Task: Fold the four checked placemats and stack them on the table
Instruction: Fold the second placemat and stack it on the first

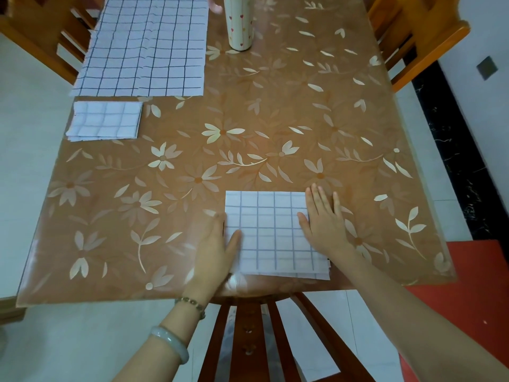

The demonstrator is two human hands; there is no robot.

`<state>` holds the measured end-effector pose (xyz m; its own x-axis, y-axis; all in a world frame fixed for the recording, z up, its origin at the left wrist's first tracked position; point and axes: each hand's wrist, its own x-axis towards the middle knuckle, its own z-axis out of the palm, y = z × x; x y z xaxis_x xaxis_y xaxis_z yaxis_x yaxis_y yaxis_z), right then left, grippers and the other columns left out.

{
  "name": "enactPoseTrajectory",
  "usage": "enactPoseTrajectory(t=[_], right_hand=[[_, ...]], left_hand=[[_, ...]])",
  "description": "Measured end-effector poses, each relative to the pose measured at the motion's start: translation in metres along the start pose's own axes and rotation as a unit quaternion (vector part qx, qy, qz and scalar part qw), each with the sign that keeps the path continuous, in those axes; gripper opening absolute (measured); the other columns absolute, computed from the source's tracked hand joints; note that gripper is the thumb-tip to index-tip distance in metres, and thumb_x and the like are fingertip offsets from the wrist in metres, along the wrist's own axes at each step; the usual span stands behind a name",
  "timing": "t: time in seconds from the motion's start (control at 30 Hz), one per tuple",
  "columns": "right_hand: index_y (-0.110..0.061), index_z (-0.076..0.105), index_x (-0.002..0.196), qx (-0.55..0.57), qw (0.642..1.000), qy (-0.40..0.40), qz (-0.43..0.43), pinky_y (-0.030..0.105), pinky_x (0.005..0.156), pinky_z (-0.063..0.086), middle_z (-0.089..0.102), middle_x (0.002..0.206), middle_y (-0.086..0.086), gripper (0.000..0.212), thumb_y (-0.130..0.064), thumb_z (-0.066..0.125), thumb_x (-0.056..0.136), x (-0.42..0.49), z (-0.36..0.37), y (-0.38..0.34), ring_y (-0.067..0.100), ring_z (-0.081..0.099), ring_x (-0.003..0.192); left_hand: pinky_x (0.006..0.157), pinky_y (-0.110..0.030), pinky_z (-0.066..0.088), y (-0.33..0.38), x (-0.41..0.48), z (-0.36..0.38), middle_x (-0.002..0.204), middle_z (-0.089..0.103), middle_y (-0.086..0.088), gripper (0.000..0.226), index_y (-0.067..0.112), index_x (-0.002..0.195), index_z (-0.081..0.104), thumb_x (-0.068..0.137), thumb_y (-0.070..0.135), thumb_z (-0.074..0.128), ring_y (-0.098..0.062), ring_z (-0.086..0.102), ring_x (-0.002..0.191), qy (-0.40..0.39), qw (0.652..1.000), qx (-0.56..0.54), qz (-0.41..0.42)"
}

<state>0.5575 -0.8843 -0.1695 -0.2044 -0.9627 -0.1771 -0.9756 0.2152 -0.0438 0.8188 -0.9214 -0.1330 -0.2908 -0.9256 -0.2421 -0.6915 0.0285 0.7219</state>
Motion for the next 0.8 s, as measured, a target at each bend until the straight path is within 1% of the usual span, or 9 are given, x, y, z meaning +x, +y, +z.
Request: enactPoseTrajectory(t=[0.17, 0.23, 0.3, 0.4, 0.5, 0.57, 0.63, 0.7, 0.8], right_hand=[[-0.005, 0.026, 0.148, -0.004, 1.000, -0.001, -0.002, 0.048, 0.117, 0.006, 0.028, 0.154, 0.012, 0.066, -0.047, 0.014, 0.098, 0.000, -0.001, 0.000, 0.025, 0.022, 0.144], [-0.006, 0.026, 0.148, -0.007, 1.000, -0.008, -0.003, 0.048, 0.117, 0.005, 0.028, 0.154, 0.012, 0.066, -0.047, 0.015, 0.098, 0.000, -0.002, 0.000, 0.025, 0.022, 0.144], [-0.006, 0.026, 0.148, -0.010, 1.000, -0.016, -0.005, 0.049, 0.117, 0.006, 0.028, 0.154, 0.012, 0.066, -0.048, 0.012, 0.098, 0.000, -0.003, 0.000, 0.025, 0.022, 0.144], [-0.007, 0.028, 0.147, -0.026, 1.000, -0.009, -0.002, 0.051, 0.116, 0.008, 0.028, 0.154, 0.015, 0.068, -0.050, 0.009, 0.097, 0.000, -0.006, -0.001, 0.030, 0.022, 0.144], [-0.008, 0.035, 0.144, -0.020, 0.999, 0.035, 0.014, 0.053, 0.113, 0.020, 0.033, 0.150, 0.022, 0.067, -0.049, 0.037, 0.092, 0.005, -0.018, -0.013, 0.038, 0.030, 0.139], [-0.008, 0.049, 0.135, 0.022, 0.997, 0.074, -0.003, 0.051, 0.101, 0.039, 0.050, 0.135, 0.024, 0.061, -0.039, 0.061, 0.084, 0.006, -0.032, -0.032, 0.039, 0.049, 0.123], [-0.008, 0.061, 0.121, 0.092, 0.986, 0.132, -0.052, 0.042, 0.078, 0.053, 0.060, 0.108, 0.019, 0.050, -0.023, 0.074, 0.075, 0.003, -0.036, -0.056, 0.033, 0.060, 0.094], [-0.008, 0.063, 0.118, 0.190, 0.972, 0.100, -0.096, 0.032, 0.062, 0.050, 0.054, 0.096, 0.013, 0.043, -0.014, 0.072, 0.077, -0.003, -0.039, -0.081, 0.026, 0.055, 0.081], [-0.018, 0.049, 0.135, 0.238, 0.967, -0.031, -0.088, 0.029, 0.069, 0.048, 0.043, 0.100, 0.003, 0.049, -0.023, 0.060, 0.089, -0.006, -0.036, -0.106, 0.018, 0.047, 0.088]], left_hand=[[0.080, -0.031, 0.054, 0.031, 0.027, -0.004, 0.105, 0.062, 0.000, 0.048, 0.008, 0.126, 0.050, 0.084, 0.023, 0.071, -0.017, 0.063, 0.094, 0.061, 0.950, -0.214, -0.218], [0.055, -0.019, 0.052, 0.035, 0.033, -0.008, 0.087, 0.064, -0.004, 0.029, 0.004, 0.107, 0.058, 0.083, 0.012, 0.072, -0.016, 0.064, 0.075, 0.043, 0.930, -0.252, -0.263], [0.044, -0.019, 0.049, 0.036, 0.033, -0.012, 0.075, 0.065, -0.006, 0.009, 0.003, 0.082, 0.061, 0.083, 0.003, 0.070, -0.015, 0.062, 0.063, 0.011, 0.925, -0.254, -0.282], [0.057, -0.028, 0.053, 0.029, 0.032, -0.015, 0.071, 0.066, -0.008, 0.018, 0.007, 0.069, 0.060, 0.081, 0.002, 0.072, -0.021, 0.063, 0.064, 0.004, 0.934, -0.221, -0.279], [0.064, -0.029, 0.051, 0.024, 0.032, -0.023, 0.070, 0.065, -0.006, 0.018, 0.008, 0.067, 0.062, 0.079, 0.002, 0.074, -0.024, 0.063, 0.068, 0.011, 0.939, -0.205, -0.275], [0.067, -0.031, 0.052, 0.019, 0.032, -0.030, 0.071, 0.064, -0.005, 0.019, 0.010, 0.067, 0.060, 0.080, 0.004, 0.073, -0.026, 0.063, 0.071, 0.020, 0.943, -0.184, -0.276], [0.062, -0.029, 0.051, 0.013, 0.031, -0.041, 0.070, 0.063, -0.003, 0.020, 0.012, 0.068, 0.059, 0.081, 0.007, 0.073, -0.025, 0.062, 0.071, 0.030, 0.946, -0.169, -0.276], [0.059, -0.027, 0.049, 0.004, 0.030, -0.052, 0.070, 0.064, -0.002, 0.018, 0.010, 0.069, 0.060, 0.082, 0.010, 0.073, -0.023, 0.062, 0.069, 0.036, 0.948, -0.155, -0.277], [0.057, -0.029, 0.051, -0.007, 0.026, -0.069, 0.074, 0.067, -0.005, 0.013, 0.002, 0.078, 0.064, 0.082, 0.011, 0.072, -0.019, 0.065, 0.068, 0.034, 0.951, -0.133, -0.276]])
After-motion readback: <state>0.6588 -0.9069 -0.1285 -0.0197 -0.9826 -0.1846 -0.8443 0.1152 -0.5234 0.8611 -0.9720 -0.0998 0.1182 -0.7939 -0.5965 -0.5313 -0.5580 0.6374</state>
